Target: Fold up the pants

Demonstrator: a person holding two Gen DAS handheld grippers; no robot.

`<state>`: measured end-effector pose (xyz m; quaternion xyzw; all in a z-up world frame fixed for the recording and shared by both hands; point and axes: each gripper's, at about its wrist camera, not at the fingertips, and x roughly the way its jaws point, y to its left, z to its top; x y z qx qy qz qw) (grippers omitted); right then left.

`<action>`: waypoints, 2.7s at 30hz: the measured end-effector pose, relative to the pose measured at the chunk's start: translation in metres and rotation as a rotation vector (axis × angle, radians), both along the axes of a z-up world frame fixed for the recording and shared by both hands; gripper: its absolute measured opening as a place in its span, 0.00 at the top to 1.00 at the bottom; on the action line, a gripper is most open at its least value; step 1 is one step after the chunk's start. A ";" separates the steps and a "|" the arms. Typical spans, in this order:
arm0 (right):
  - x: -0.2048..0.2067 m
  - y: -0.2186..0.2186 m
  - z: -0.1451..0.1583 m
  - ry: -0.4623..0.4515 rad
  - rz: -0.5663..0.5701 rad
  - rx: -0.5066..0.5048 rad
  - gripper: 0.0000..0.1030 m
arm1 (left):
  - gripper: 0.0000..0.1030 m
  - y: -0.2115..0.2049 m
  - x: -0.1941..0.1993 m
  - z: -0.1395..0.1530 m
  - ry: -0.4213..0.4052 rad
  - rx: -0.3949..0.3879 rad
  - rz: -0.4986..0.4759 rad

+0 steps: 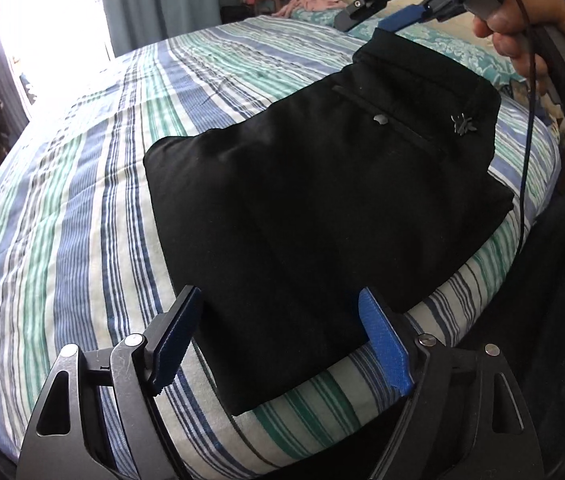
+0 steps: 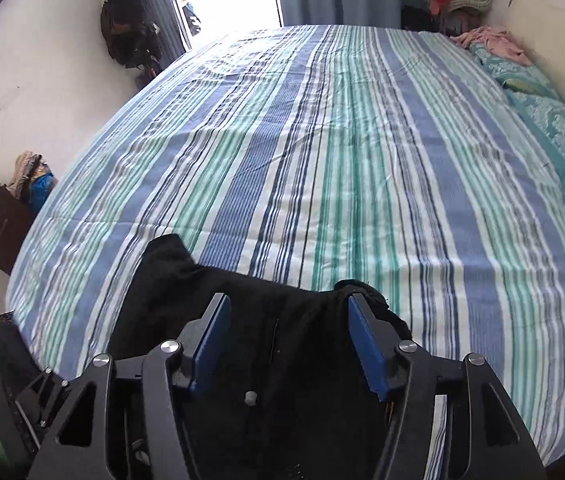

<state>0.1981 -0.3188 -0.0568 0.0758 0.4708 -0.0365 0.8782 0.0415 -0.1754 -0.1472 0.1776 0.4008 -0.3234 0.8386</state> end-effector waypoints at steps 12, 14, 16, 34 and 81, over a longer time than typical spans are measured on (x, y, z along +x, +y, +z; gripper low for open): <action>-0.059 -0.080 -0.023 0.071 -0.107 0.284 0.33 | 0.16 -0.002 -0.014 -0.002 -0.040 0.005 -0.068; -0.081 -0.077 -0.046 0.143 -0.082 0.318 0.32 | 0.15 -0.001 -0.014 -0.004 -0.043 0.006 -0.069; -0.095 -0.072 -0.069 0.196 -0.065 0.298 0.32 | 0.14 -0.002 -0.015 -0.004 -0.048 0.015 -0.075; -0.139 -0.064 -0.069 0.294 -0.035 0.134 0.61 | 0.14 0.001 -0.026 0.012 -0.036 -0.006 -0.083; -0.122 -0.118 -0.145 0.161 -0.077 0.745 0.29 | 0.03 0.031 0.116 -0.040 0.589 -0.306 0.170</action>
